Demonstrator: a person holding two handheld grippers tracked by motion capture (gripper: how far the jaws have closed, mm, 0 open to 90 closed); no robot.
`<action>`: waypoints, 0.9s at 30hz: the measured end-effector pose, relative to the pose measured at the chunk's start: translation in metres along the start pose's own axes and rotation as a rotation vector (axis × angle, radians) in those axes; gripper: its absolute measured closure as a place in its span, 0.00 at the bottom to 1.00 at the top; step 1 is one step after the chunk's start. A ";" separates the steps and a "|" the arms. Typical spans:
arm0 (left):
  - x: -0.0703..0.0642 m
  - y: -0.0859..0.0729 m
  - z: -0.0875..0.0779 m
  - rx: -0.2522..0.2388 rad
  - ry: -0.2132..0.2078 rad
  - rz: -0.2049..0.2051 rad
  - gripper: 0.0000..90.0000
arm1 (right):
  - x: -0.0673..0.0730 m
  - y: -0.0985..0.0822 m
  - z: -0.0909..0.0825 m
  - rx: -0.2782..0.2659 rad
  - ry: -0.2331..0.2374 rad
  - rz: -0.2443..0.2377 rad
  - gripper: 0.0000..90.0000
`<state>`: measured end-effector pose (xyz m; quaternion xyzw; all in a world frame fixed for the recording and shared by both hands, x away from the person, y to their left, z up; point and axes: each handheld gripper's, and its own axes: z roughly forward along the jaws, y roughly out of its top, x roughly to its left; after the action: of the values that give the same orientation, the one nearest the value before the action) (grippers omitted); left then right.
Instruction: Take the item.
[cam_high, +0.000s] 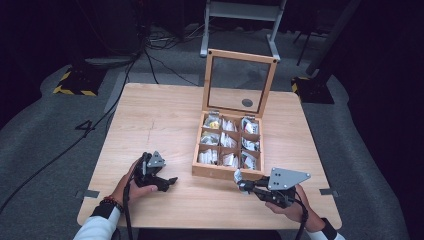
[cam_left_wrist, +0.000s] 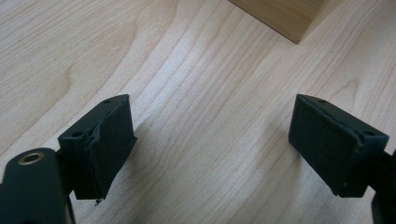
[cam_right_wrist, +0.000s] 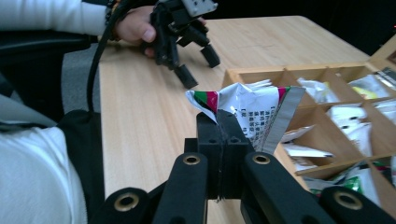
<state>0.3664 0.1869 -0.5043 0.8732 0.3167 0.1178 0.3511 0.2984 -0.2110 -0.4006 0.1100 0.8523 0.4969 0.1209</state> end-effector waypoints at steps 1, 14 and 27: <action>0.000 0.000 0.000 0.001 0.001 0.000 0.16 | 0.001 -0.001 0.001 0.003 0.010 -0.001 1.00; 0.000 0.000 0.000 0.000 0.000 0.000 0.16 | 0.006 -0.018 0.024 0.096 0.068 -0.003 1.00; 0.000 0.000 0.000 0.001 0.001 0.000 0.16 | 0.007 -0.033 0.044 0.188 0.057 -0.011 0.98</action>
<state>0.3664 0.1869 -0.5042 0.8734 0.3168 0.1180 0.3506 0.3038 -0.1889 -0.4504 0.1022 0.8988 0.4169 0.0885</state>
